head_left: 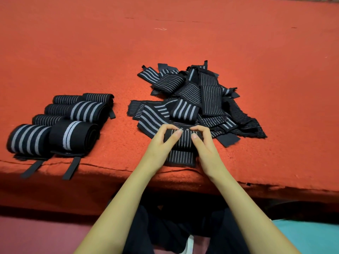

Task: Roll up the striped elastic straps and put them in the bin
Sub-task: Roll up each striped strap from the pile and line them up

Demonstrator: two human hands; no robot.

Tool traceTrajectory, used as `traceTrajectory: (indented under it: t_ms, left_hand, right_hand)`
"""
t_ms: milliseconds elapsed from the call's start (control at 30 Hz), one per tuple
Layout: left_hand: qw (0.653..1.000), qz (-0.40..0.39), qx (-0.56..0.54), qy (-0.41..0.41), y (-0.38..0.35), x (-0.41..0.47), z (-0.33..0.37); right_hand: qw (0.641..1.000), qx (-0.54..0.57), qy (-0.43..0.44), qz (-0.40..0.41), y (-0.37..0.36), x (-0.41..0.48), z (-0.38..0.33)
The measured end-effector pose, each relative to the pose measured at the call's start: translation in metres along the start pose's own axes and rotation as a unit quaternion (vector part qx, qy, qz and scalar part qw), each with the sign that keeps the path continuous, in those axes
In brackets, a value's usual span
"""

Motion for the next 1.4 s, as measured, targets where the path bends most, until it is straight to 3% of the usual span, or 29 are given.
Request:
traceTrajectory:
  t_ms: [233,433,633,700,767,833,933,1133,1233,1333,1400]
  left_hand:
    - [0.998,-0.014,-0.022,-0.051,0.0,-0.004,0.007]
    - [0.99,0.023,-0.116,0.079,-0.002,-0.002,-0.002]
    - [0.986,0.013,-0.152,0.069,0.001,-0.001,-0.001]
    - [0.993,-0.017,-0.102,0.052,0.002,0.0,0.004]
    - [0.996,-0.084,0.017,-0.008,0.009,0.002,0.011]
    - [0.97,-0.155,0.173,-0.067,0.025,0.008,0.017]
    - [0.923,-0.192,0.317,-0.1,0.058,0.022,0.031]
    - [0.889,-0.21,0.397,-0.088,0.116,0.055,0.046]
    - [0.878,-0.184,0.434,-0.078,0.148,0.069,0.043]
    - [0.876,-0.143,0.455,-0.071,0.177,0.081,0.038]
    - [0.877,-0.124,0.46,-0.065,0.189,0.086,0.033]
  right_hand:
    - [0.997,0.06,-0.039,-0.011,0.001,0.004,0.005]
    - [0.997,0.075,0.011,-0.016,0.004,0.0,-0.003]
    - [0.998,0.064,0.003,-0.025,0.004,0.002,0.001]
    - [0.998,0.057,0.011,-0.02,0.004,0.002,0.0]
    - [0.998,0.057,0.022,-0.022,0.004,0.003,-0.003]
    - [0.998,0.046,0.032,-0.038,-0.001,0.006,-0.01]
    - [0.995,0.028,0.047,-0.083,-0.021,0.016,-0.029]
    - [0.99,-0.038,0.057,-0.127,-0.082,0.058,-0.062]
    - [0.981,-0.032,-0.008,-0.19,-0.107,0.085,-0.063]
    - [0.955,-0.218,-0.02,-0.198,-0.126,0.123,-0.05]
    - [0.899,-0.408,0.014,-0.161,-0.138,0.146,-0.04]
Point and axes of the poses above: each hand's wrist, its own x-axis towards the middle knuckle, its own y-axis out of the back of the hand, z = x × y, the point moved 5 cm from there along x, towards the middle knuckle, and after that the axes turned 13 degrees about -y, right-handed, at the moved point
